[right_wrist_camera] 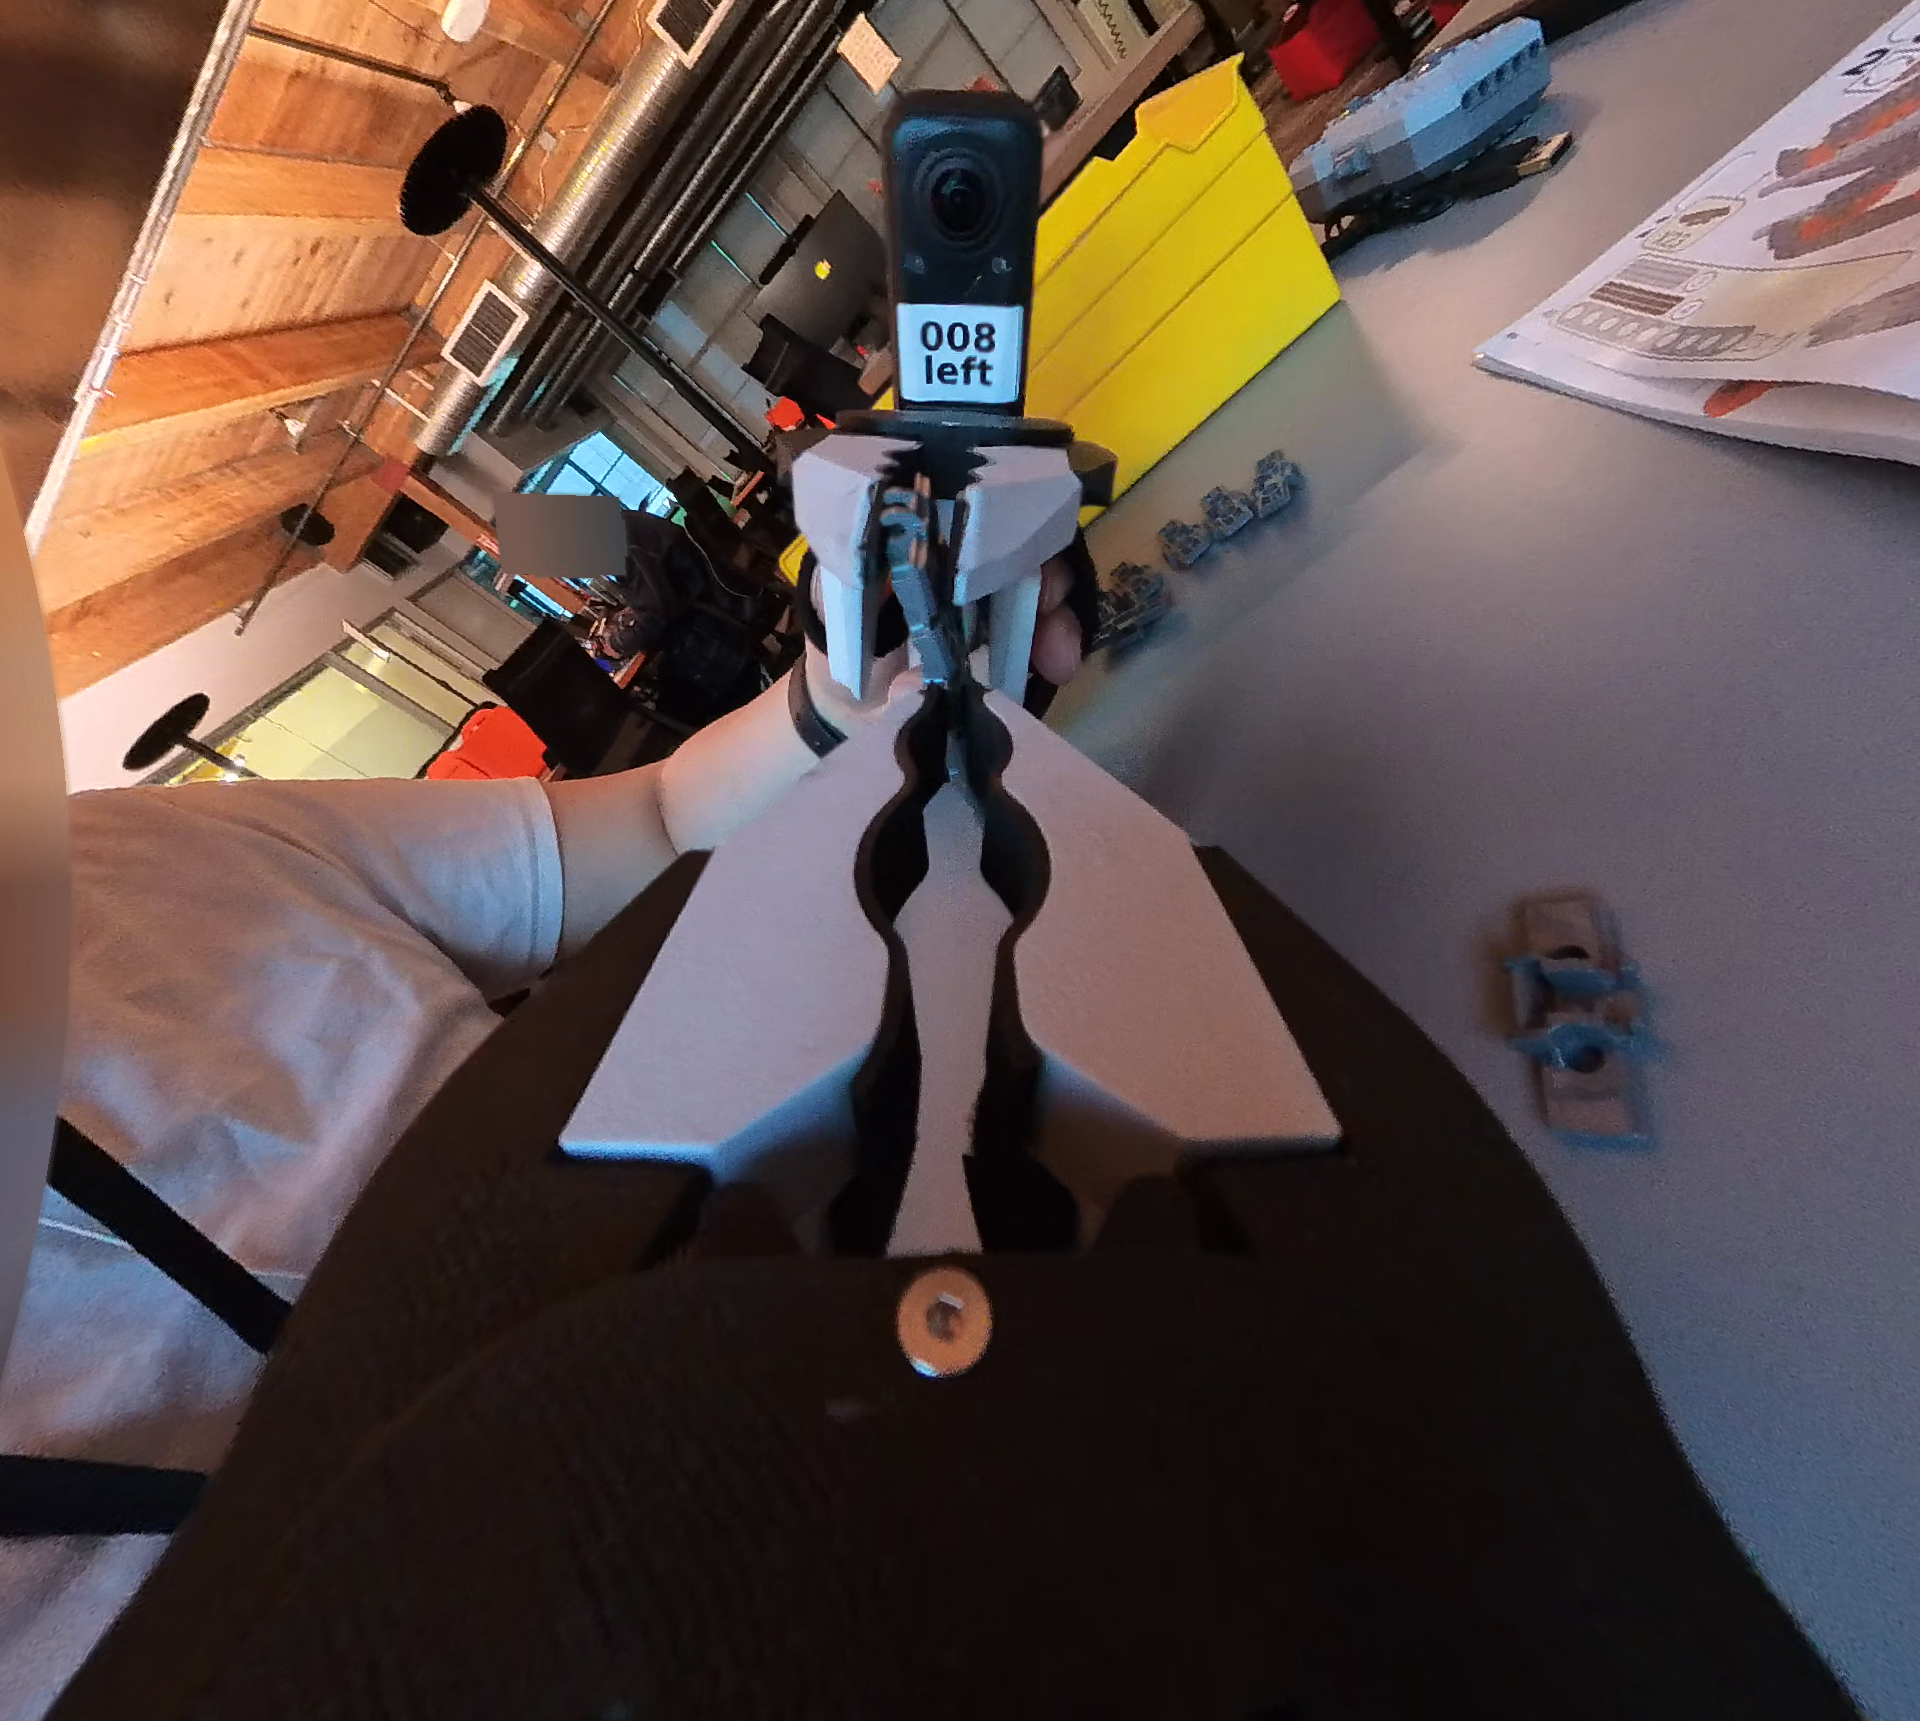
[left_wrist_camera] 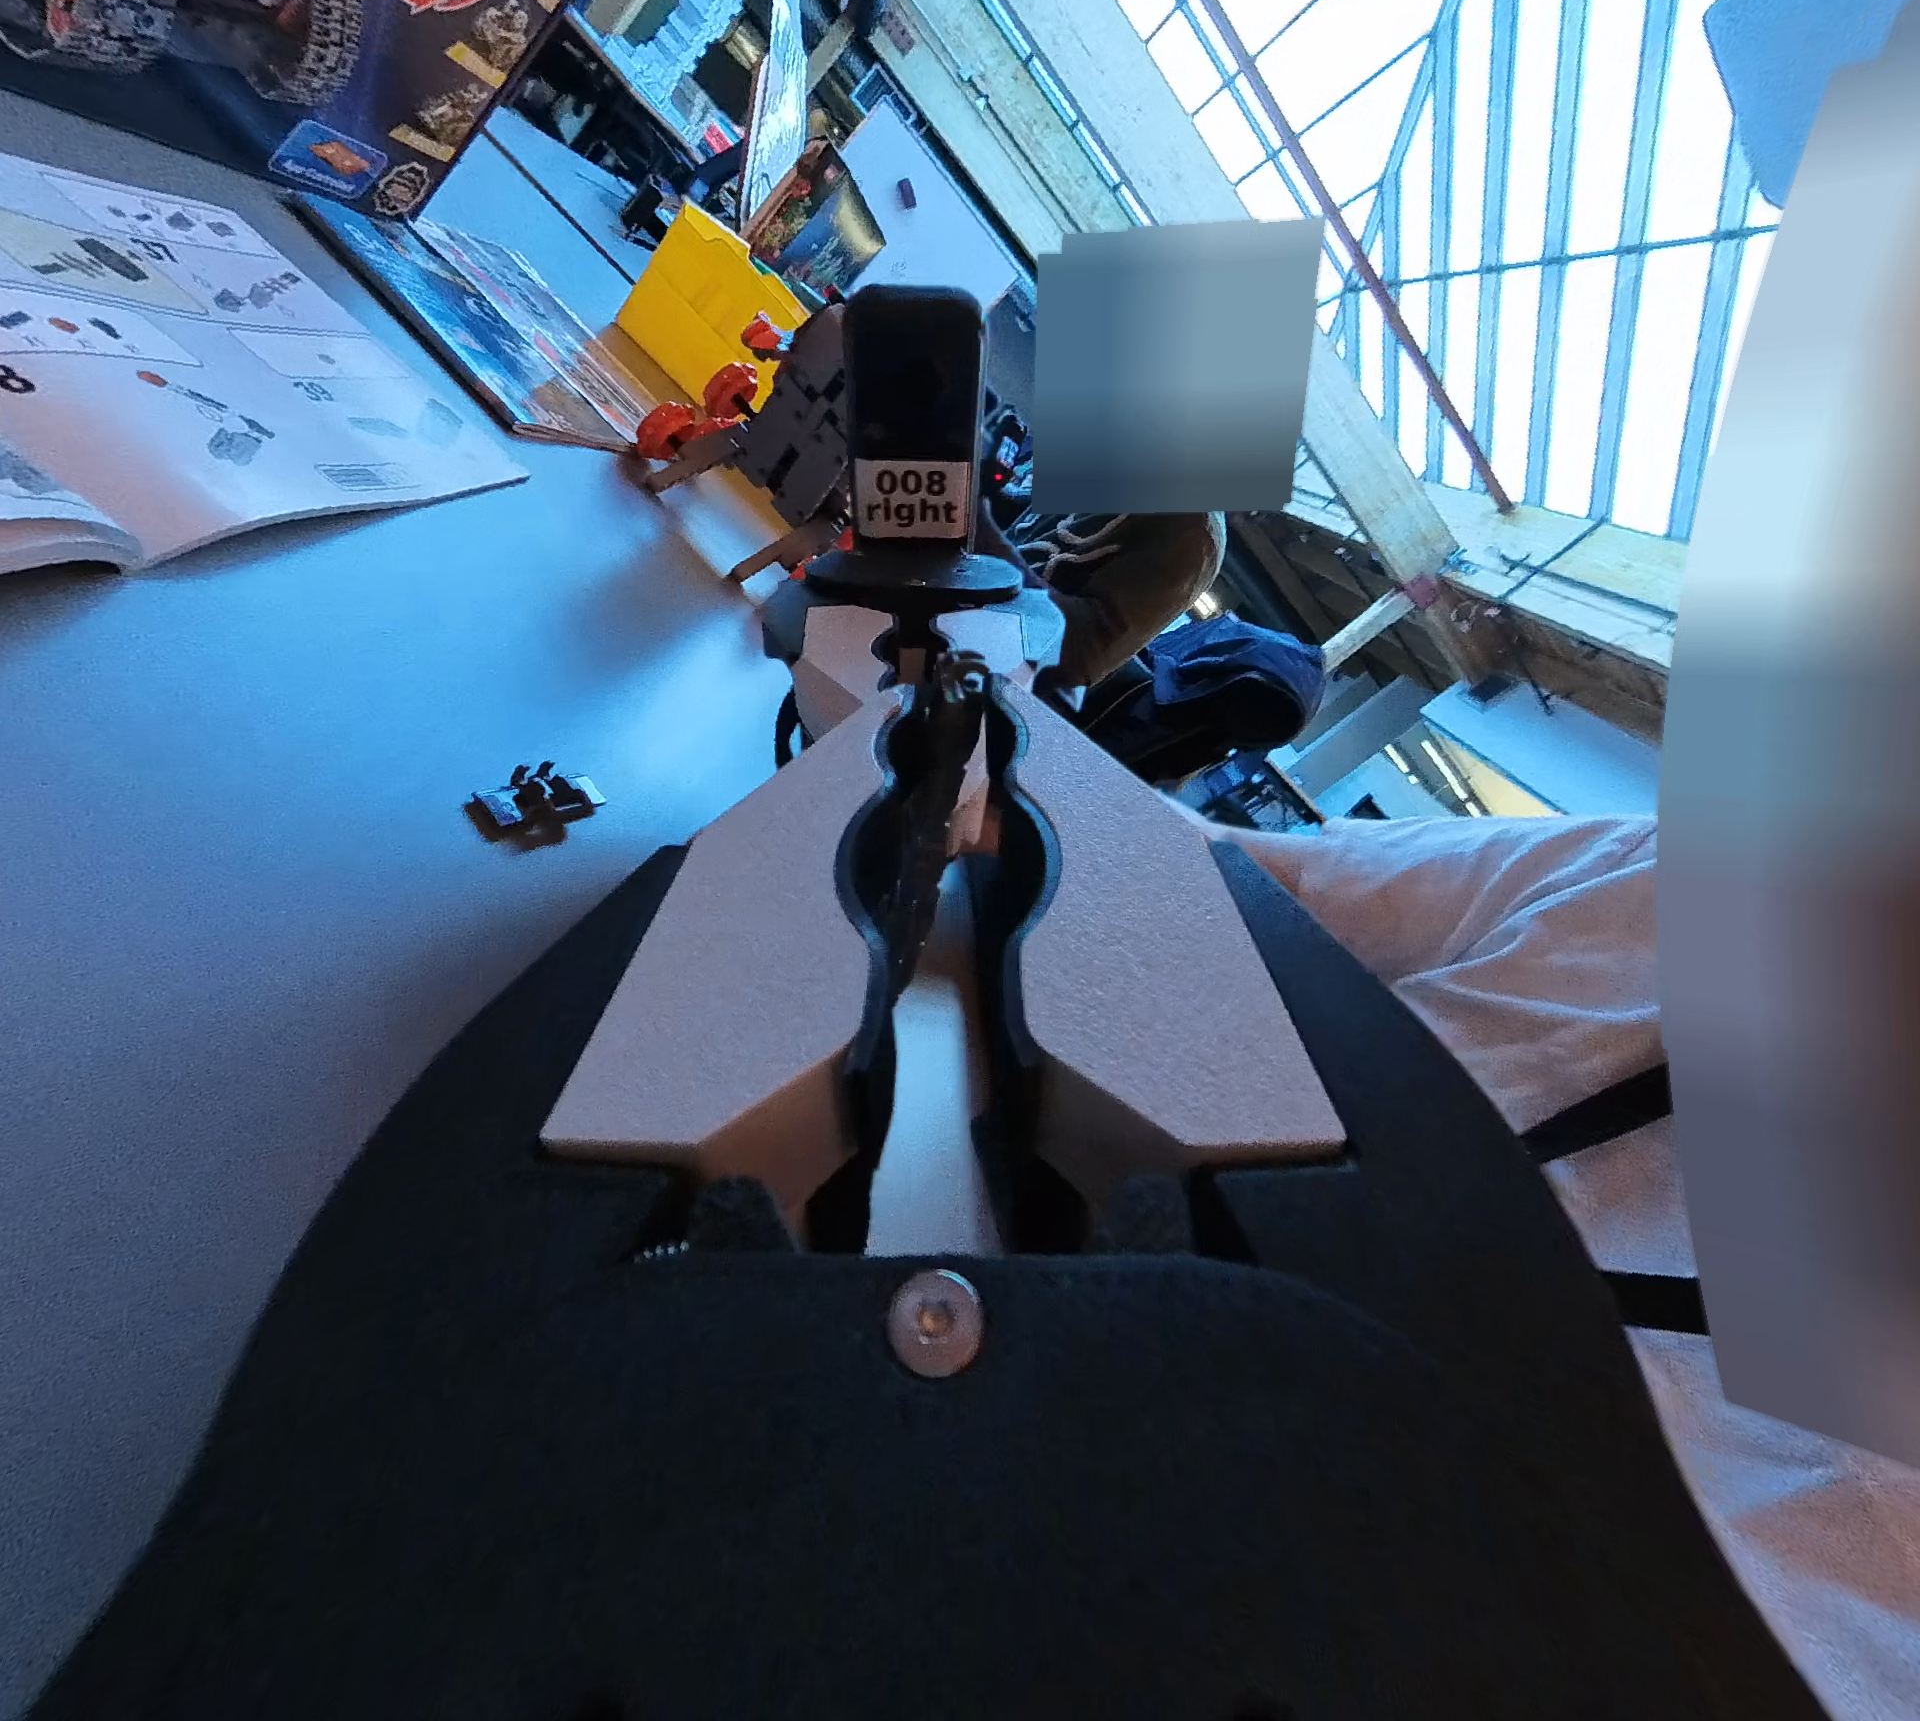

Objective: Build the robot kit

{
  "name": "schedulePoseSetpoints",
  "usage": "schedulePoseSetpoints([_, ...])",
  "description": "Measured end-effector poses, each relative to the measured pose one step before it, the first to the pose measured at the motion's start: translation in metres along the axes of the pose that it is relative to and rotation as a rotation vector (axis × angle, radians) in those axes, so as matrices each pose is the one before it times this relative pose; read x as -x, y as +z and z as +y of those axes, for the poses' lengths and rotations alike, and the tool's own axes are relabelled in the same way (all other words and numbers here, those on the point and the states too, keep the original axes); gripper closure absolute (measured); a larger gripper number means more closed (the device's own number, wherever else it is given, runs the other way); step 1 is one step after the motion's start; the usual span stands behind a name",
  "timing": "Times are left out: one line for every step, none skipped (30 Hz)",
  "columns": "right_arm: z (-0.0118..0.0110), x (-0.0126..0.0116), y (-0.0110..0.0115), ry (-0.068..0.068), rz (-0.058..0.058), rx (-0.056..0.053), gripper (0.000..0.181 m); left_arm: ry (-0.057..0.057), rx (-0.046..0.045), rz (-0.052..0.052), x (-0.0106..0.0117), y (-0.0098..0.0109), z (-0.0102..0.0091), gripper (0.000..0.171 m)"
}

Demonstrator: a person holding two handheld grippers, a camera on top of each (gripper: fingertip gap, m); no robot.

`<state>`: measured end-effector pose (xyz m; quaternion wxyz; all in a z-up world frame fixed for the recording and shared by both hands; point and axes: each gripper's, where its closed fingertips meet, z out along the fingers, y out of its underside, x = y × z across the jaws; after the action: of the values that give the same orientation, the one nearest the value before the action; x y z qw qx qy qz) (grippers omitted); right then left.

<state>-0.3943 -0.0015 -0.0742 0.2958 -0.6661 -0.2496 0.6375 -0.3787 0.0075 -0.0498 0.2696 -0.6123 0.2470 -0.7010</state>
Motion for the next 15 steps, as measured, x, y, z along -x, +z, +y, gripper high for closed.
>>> schedulePoseSetpoints([0.00012, -0.00021, -0.00053, -0.0016, 0.0025, 0.0001, 0.181, 0.0155, 0.00787, -0.0113, 0.00053, 0.00009, 0.0007, 0.163])
schedulePoseSetpoints([0.00052, 0.00009, -0.00024, -0.0051, 0.0013, 0.0043, 0.181, 0.0162, 0.00619, -0.0073, 0.0001, 0.00034, 0.00094, 0.163])
schedulePoseSetpoints([-0.00072, 0.0007, -0.00024, -0.0007, -0.0026, -0.004, 0.181, 0.0133, 0.00165, -0.0073, 0.00028, 0.00021, 0.00038, 0.164])
schedulePoseSetpoints([-0.00069, 0.0009, -0.00008, 0.0063, -0.0066, -0.0058, 0.181, 0.0081, 0.00177, -0.0058, 0.00042, 0.00033, 0.00054, 0.164])
schedulePoseSetpoints([-0.00013, -0.00008, 0.00019, 0.008, -0.0025, -0.002, 0.181, 0.001, 0.00151, -0.0064, 0.00084, 0.00019, 0.00037, 0.163])
schedulePoseSetpoints([0.00063, -0.00082, 0.00029, 0.0027, 0.0028, 0.0018, 0.181, -0.0001, -0.00058, -0.0049, 0.00108, -0.0001, 0.00006, 0.165])
schedulePoseSetpoints([0.00072, -0.00041, 0.00031, 0.0016, -0.0001, 0.0029, 0.181, 0.0044, 0.0027, -0.0034, 0.00086, -0.0001, 0.00045, 0.165])
schedulePoseSetpoints([0.00032, -0.0001, 0.00014, 0.0032, -0.0017, 0.0012, 0.181, 0.0073, -0.0005, -0.0037, 0.0006, -0.00015, 0.00005, 0.166])
schedulePoseSetpoints([0.00012, -0.00043, 0.00004, 0.0033, -0.0003, -0.0002, 0.181, 0.0069, -0.00083, -0.0036, 0.00048, 0.00007, 0.00008, 0.166])
schedulePoseSetpoints([0.00043, -0.00055, 0.00002, 0.0025, -0.0003, 0.0015, 0.181, 0.0026, 0.00129, -0.0028, 0.00044, 0.00011, 0.00033, 0.166])
schedulePoseSetpoints([0.00031, -0.00049, -0.00007, -0.0003, 0.0003, 0.0012, 0.18, 0.0004, 0.00048, -0.0016, 0.00032, -0.00004, 0.00014, 0.166])
schedulePoseSetpoints([-0.00028, -0.00042, 0.00002, -0.0019, 0.0005, -0.0015, 0.181, 0.0044, -0.00143, -0.0029, 0.00029, 0.00001, -0.00008, 0.166])
schedulePoseSetpoints([-0.00006, -0.00029, -0.00007, -0.0051, 0.0, 0.0011, 0.181, 0.0081, 0.00062, -0.0019, 0.0, 0.00009, 0.00005, 0.166])
schedulePoseSetpoints([-0.00003, 0.00007, -0.00056, -0.0065, -0.0016, 0.0099, 0.18, 0.0065, 0.0031, -0.0021, 0.00006, -0.00018, 0.00025, 0.166])
schedulePoseSetpoints([-0.00078, 0.00168, -0.00239, -0.0147, -0.0104, 0.0216, 0.177, -0.002, 0.00026, -0.0027, 0.00025, -0.0004, -0.00027, 0.166])
